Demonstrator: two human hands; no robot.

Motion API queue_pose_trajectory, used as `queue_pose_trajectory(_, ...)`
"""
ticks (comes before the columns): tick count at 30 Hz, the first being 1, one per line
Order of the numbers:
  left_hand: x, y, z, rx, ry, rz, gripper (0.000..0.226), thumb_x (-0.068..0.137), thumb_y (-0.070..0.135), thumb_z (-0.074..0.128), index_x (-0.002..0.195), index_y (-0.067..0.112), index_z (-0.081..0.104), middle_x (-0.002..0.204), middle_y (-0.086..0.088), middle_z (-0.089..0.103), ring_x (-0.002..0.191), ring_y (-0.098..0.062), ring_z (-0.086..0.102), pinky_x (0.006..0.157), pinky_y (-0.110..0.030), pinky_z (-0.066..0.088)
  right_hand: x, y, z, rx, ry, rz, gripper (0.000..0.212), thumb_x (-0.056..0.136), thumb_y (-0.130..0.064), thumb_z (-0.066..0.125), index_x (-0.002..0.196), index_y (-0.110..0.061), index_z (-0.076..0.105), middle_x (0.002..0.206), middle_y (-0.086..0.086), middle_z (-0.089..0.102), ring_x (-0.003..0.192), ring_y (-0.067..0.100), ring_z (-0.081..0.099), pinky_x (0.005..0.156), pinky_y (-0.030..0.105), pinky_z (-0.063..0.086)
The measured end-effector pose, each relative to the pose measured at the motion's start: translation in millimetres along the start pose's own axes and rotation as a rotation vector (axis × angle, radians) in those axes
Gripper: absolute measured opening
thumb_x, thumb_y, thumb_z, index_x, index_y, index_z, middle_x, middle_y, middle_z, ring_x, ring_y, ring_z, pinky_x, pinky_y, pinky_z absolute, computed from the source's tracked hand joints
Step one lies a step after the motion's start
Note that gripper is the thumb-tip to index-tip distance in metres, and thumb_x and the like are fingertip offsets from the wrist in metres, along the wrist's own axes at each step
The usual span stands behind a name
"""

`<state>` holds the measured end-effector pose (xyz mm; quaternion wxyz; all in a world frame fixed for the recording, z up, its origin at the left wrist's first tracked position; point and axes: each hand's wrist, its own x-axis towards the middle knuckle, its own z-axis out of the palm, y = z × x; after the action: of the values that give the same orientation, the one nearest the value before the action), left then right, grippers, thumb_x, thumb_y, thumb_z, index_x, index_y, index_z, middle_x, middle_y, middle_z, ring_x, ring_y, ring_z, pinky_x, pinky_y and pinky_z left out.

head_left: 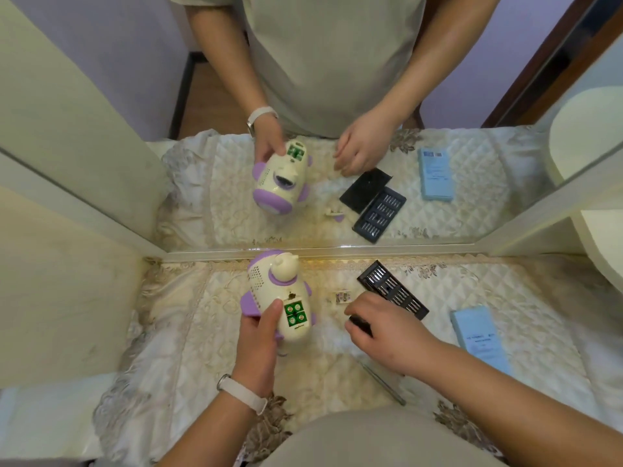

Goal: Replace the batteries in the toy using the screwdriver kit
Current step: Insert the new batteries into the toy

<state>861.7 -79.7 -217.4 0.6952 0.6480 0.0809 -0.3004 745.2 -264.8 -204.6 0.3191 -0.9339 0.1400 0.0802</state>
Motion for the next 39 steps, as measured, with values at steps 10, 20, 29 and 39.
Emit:
queue_pose_trajectory(10, 12.5, -20.4, -27.7, 0.208, 0.157, 0.022, 0.067, 0.074, 0.041, 0.078, 0.131, 0.016, 0.056, 0.117, -0.005, 0.073, 0.105, -0.022, 0.071, 0.078, -0.038, 0.061, 65.7, 38.3, 40.6, -0.308, -0.095, 0.073, 0.034, 0.091, -0.035, 0.052, 0.119, -0.016, 0.054, 0.111, 0.002, 0.047, 0.094, 0.020, 0.053, 0.070, 0.035, 0.053)
queue_pose_trajectory(20, 16.7, -27.0, -18.5, 0.226, 0.133, -0.026, 0.072, 0.067, 0.051, 0.078, 0.127, 0.018, 0.057, 0.114, -0.006, 0.073, 0.102, -0.026, 0.072, 0.083, -0.058, 0.059, 82.2, 32.2, 44.8, -0.240, -0.222, 0.100, 0.021, 0.094, -0.035, 0.049, 0.104, -0.016, 0.047, 0.102, 0.001, 0.050, 0.082, 0.023, 0.057, 0.062, 0.033, 0.046)
queue_pose_trajectory(29, 5.3, -23.6, -16.0, 0.220, 0.114, 0.013, 0.044, 0.087, 0.030, 0.074, 0.127, 0.020, 0.059, 0.112, -0.003, 0.074, 0.101, -0.021, 0.072, 0.080, -0.042, 0.061, 43.5, 15.2, 11.3, 0.296, -0.063, 0.365, 0.024, 0.090, -0.041, 0.057, 0.096, -0.022, 0.042, 0.080, -0.002, 0.056, 0.069, 0.017, 0.055, 0.059, 0.032, 0.040)
queue_pose_trajectory(39, -43.2, -23.5, -6.2, 0.174, 0.154, 0.044, 0.026, 0.094, 0.024, 0.065, 0.119, 0.017, 0.064, 0.106, -0.008, 0.076, 0.096, -0.027, 0.073, 0.077, -0.041, 0.057, -25.3, 1.5, -14.4, 0.935, 0.011, 0.523, 0.035, 0.094, -0.017, 0.042, 0.062, -0.018, 0.053, 0.051, -0.006, 0.047, 0.046, 0.012, 0.038, 0.045, 0.023, 0.025)
